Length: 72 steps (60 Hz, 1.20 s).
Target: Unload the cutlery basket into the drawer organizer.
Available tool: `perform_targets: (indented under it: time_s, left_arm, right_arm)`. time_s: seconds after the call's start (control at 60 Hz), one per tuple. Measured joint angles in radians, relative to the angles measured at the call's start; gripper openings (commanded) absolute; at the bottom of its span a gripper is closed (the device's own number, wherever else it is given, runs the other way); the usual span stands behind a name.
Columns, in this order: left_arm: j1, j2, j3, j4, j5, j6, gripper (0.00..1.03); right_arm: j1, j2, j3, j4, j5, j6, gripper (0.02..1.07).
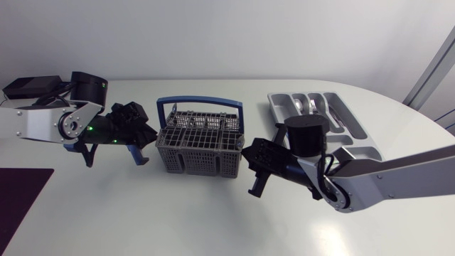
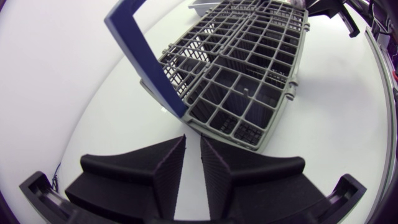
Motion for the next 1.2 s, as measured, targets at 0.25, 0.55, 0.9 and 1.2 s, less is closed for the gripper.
perform_targets:
  time_s: [0.25,0.55,0.9,1.2]
  left_arm:
    - [-0.051,-0.14,-0.084,-0.048,-0.001,-0.022,0.22]
    - [-0.142,-0.267,-0.163,-0.075,0.05,-0.038,0.22]
    - [-0.146,-0.312,-0.114,-0.185,0.021,-0.043,0.33]
    - [-0.158,-0.324,-0.09,-0.204,0.021,-0.043,0.33]
  right_arm:
    - [0.0,-0.09,-0.069,-0.033,0.005,0.0,0.12]
    - [0.028,-0.17,-0.127,-0.057,-0.001,0.0,0.12]
    - [-0.034,-0.261,-0.124,-0.06,0.023,-0.004,0.25]
    - [-0.037,-0.327,-0.122,-0.101,0.021,-0.003,0.16]
